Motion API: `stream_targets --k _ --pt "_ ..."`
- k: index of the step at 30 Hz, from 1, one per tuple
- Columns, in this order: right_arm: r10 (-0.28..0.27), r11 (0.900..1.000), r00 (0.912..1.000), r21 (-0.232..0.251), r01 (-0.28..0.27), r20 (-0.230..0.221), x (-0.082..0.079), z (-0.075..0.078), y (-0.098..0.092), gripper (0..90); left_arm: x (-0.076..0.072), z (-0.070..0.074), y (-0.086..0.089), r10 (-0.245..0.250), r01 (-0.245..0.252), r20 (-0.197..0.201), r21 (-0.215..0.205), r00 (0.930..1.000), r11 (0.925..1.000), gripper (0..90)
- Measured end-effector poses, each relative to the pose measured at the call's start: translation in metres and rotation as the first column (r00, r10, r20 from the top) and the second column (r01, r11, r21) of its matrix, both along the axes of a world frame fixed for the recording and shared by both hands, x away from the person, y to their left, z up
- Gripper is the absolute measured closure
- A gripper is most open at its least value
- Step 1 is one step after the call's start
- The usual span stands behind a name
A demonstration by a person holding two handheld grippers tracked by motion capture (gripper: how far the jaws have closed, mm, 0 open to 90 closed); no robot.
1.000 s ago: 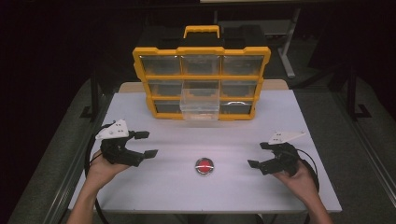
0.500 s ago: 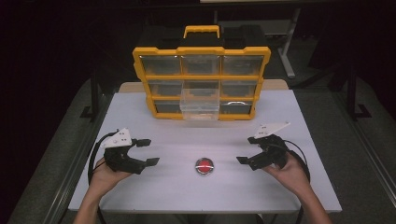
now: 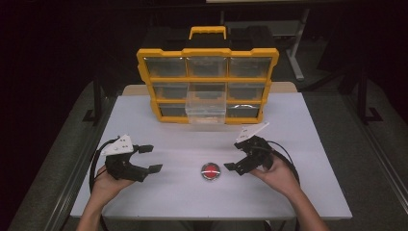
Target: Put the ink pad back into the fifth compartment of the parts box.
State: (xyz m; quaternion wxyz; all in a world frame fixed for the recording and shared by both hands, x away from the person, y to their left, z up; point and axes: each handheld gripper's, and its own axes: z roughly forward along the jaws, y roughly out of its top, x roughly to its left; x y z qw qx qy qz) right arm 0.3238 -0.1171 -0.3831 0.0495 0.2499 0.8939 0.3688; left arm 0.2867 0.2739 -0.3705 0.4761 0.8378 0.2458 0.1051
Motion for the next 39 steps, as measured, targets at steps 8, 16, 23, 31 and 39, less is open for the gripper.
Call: stream_targets --k 8,16,23,31,39 --pt "0.062 0.997 0.9977 -0.042 -0.063 -0.027 0.008 -0.01 0.025 15.2 0.0 -0.002 0.003 0.016 -0.016 -0.001 -0.011 0.9999 0.9998 22.1" --pt "0.109 0.99 0.9922 -0.084 -0.113 -0.062 0.012 -0.024 0.049 17.6 -0.001 -0.001 0.006 0.014 -0.014 0.004 -0.012 0.9999 0.9998 21.9" --pt "0.15 0.982 0.9853 -0.105 -0.158 -0.083 0.015 -0.035 0.062 20.3 -0.001 -0.001 0.006 0.019 -0.019 0.005 -0.019 0.9998 0.9996 21.9" --pt "0.176 0.97 0.9811 -0.154 -0.187 -0.08 0.014 -0.046 0.072 21.1 0.0 -0.003 0.006 0.023 -0.024 -0.007 -0.017 0.9997 0.9996 21.9" --pt "0.192 0.959 0.9798 -0.203 -0.199 -0.057 0.011 -0.052 0.08 24.4 0.0 -0.003 0.006 0.019 -0.02 -0.009 -0.02 0.9998 0.9996 21.9"
